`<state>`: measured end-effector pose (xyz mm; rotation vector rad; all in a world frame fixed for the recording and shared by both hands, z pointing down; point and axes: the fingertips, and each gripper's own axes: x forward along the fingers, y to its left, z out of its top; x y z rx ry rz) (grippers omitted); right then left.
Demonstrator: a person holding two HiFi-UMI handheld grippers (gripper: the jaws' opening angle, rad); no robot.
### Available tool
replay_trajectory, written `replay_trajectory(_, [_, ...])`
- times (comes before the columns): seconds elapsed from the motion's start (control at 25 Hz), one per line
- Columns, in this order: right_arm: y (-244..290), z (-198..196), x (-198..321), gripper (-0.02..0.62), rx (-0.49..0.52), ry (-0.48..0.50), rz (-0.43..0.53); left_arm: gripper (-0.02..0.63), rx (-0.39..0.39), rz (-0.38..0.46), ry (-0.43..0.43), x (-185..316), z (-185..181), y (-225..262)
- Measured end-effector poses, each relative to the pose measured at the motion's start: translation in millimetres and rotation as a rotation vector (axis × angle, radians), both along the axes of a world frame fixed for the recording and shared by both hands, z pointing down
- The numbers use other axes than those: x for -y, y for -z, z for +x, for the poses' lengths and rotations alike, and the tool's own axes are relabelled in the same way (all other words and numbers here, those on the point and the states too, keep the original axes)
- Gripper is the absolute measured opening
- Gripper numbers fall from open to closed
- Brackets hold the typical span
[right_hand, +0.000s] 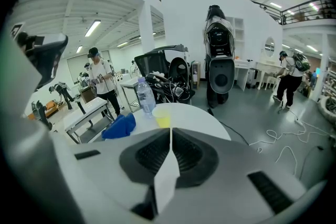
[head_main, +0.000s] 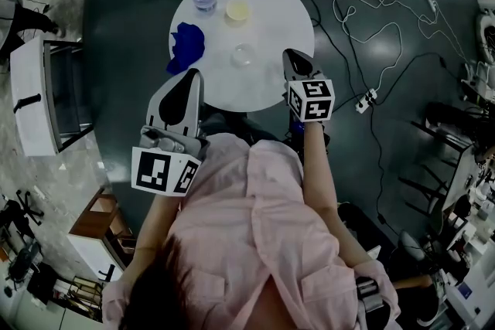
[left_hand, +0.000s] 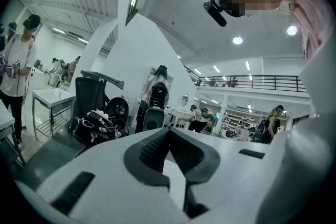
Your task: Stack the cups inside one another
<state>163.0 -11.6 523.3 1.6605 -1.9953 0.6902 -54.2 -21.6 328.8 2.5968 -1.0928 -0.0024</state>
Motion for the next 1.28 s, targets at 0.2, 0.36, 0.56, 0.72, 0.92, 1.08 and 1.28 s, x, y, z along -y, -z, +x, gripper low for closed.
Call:
replay_trajectory(0.2, [-2,-8,2,0.037,0.027,0.028,-0.005,0.015,0.001,-0.002,0.001,1,0,-1])
replay_trajectory(0.36, [-9,-22,6,0.038,0.038,0.076,-0.035,0.015,0.001,-0.004,0.009,4,-3,-2])
replay_trajectory(0.56, [-16,-33,10,0.055,0.037,0.116,-0.065,0.015,0.001,-0.006,0.019,4,-5,-2])
replay_trajectory(0.72, [-22,-40,14,0.087,0.043,0.134,-0.095,0.015,0.002,-0.011,0.028,7,-8,-3])
replay_trajectory(0.92, [-30,-46,20,0.089,0.045,0.154,-0.122,0.014,0.003,-0.015,0.039,13,-11,-4])
replay_trajectory(1.08, [-37,-52,23,0.098,0.047,0.167,-0.15,0.014,0.005,-0.019,0.042,17,-13,-3])
replay_trajectory(1.28, [-51,-60,26,0.106,0.048,0.192,-0.197,0.014,0.008,-0.026,0.048,23,-16,-8])
